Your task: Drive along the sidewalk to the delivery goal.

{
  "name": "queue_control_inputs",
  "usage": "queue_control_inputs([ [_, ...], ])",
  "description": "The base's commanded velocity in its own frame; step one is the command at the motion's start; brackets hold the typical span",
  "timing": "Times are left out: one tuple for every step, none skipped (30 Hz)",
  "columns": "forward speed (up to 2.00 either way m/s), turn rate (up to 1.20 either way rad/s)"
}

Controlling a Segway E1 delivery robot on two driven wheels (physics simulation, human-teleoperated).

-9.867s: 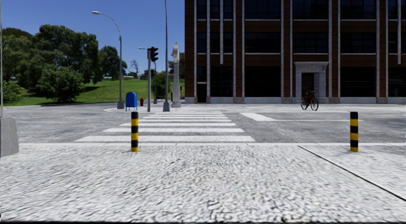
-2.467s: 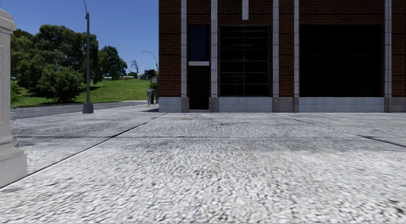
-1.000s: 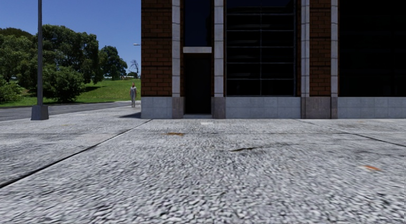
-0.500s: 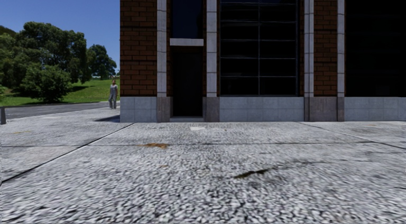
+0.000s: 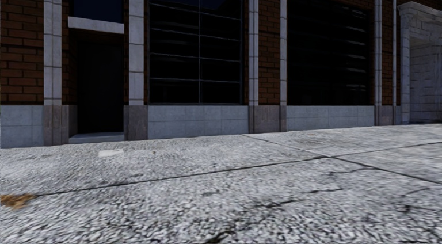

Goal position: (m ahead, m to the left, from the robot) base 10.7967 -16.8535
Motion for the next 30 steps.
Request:
queue_control_inputs([
  [2.00,-0.84],
  [2.00,-0.84],
  [2.00,-0.84],
  [2.00,-0.84],
  [2.00,-0.84],
  [2.00,-0.84],
  [2.00,-0.84],
  [2.00,-0.84],
  [2.00,-0.84],
  [2.00,-0.84],
  [2.00,-0.84],
  [2.00,-0.84],
  [2.00,-0.84],
  [2.00,-0.84],
  [2.00,-0.84],
  [2.00,-0.84],
  [2.00,-0.84],
  [2.00,-0.84],
  [2.00,-0.84],
  [2.00,-0.84],
  [2.00,-0.84],
  [2.00,-0.84],
  [2.00,-0.84],
  [2.00,-0.84],
  [2.00,-0.84],
  [2.00,-0.84],
  [2.00,-0.84],
  [2.00,-0.84],
  [2.00,-0.84],
  [2.00,-0.84],
])
